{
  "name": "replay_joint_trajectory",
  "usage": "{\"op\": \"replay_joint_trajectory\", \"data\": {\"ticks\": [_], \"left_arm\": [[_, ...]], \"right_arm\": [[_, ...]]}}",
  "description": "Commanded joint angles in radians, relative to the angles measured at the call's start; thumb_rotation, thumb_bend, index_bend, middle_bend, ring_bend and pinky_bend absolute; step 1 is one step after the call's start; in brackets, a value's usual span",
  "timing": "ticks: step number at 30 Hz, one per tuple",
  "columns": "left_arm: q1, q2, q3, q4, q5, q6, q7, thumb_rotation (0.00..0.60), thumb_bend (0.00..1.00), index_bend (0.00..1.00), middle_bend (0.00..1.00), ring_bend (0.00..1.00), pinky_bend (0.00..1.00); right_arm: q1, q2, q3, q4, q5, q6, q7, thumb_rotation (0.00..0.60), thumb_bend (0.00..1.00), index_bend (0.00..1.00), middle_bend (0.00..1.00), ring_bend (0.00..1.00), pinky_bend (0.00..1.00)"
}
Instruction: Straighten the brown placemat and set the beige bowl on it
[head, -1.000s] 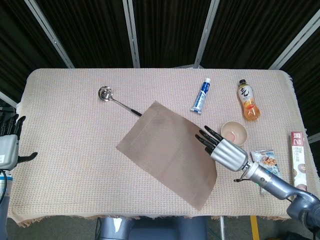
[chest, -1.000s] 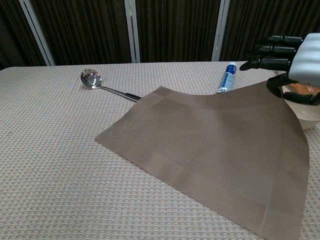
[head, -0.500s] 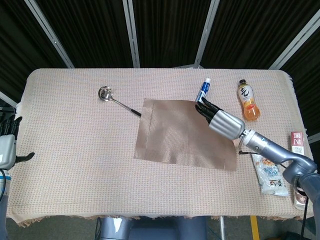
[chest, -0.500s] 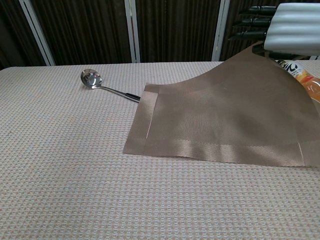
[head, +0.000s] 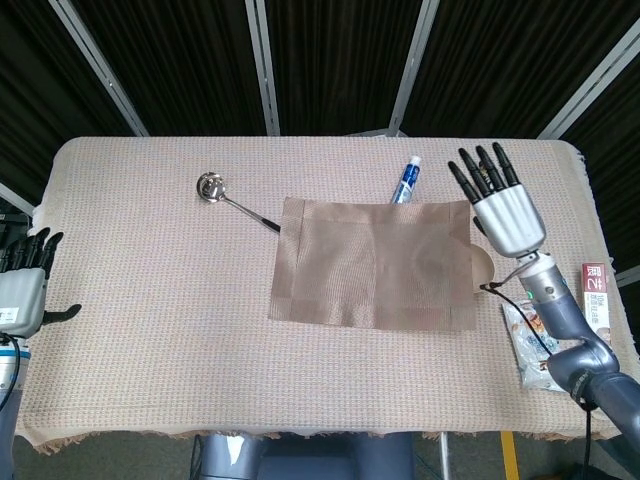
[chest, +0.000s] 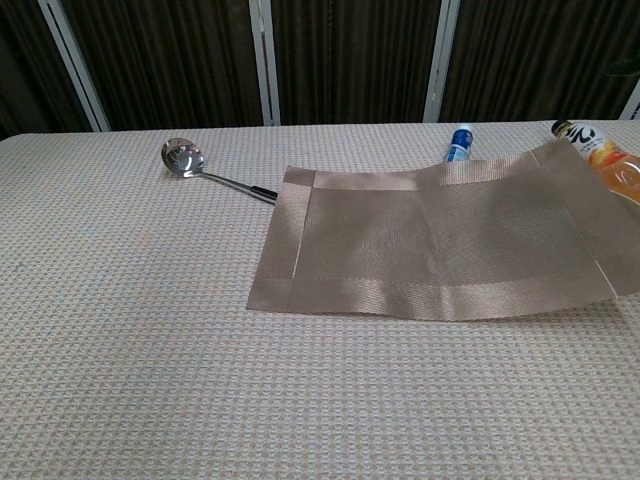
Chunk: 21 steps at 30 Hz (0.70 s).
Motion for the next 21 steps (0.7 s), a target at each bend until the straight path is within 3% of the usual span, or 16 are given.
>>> {"op": "replay_joint_trajectory", "data": {"ticks": [1, 6, 9, 12, 15, 21], "left_arm": [[-0.013, -0.013, 0.019, 0.022, 0.089, -0.011, -0.055, 0.6, 0.0, 0.0, 0.0, 0.0, 0.0], [-0.059, -0.051, 0.047, 0.075, 0.202, -0.07, -0.112, 0.6, 0.0, 0.01, 0.0, 0.0, 0.0], [-0.115, -0.091, 0.06, 0.122, 0.273, -0.136, -0.143, 0.6, 0.0, 0.07, 0.0, 0.0, 0.0], [-0.162, -0.127, 0.068, 0.156, 0.321, -0.19, -0.169, 0.6, 0.03, 0.17, 0.0, 0.0, 0.0], [-0.244, -0.201, 0.083, 0.256, 0.418, -0.264, -0.266, 0.6, 0.08, 0.24, 0.0, 0.0, 0.0], [-0.317, -0.33, 0.091, 0.391, 0.499, -0.292, -0.316, 0.6, 0.18, 0.27, 0.0, 0.0, 0.0]], "right_arm": [[-0.132, 0.074, 0.01, -0.165, 0.096, 0.02, 0.083, 0.6, 0.0, 0.0, 0.0, 0.0, 0.0], [-0.271, 0.214, -0.06, -0.405, 0.148, 0.004, 0.165, 0.6, 0.0, 0.0, 0.0, 0.0, 0.0], [-0.347, 0.308, -0.108, -0.546, 0.156, 0.015, 0.221, 0.6, 0.0, 0.0, 0.0, 0.0, 0.0], [-0.388, 0.336, -0.13, -0.599, 0.145, 0.054, 0.251, 0.6, 0.0, 0.0, 0.0, 0.0, 0.0], [-0.456, 0.348, -0.163, -0.665, 0.124, 0.134, 0.295, 0.6, 0.0, 0.0, 0.0, 0.0, 0.0], [-0.506, 0.338, -0.198, -0.728, 0.102, 0.187, 0.283, 0.6, 0.0, 0.0, 0.0, 0.0, 0.0]]}}
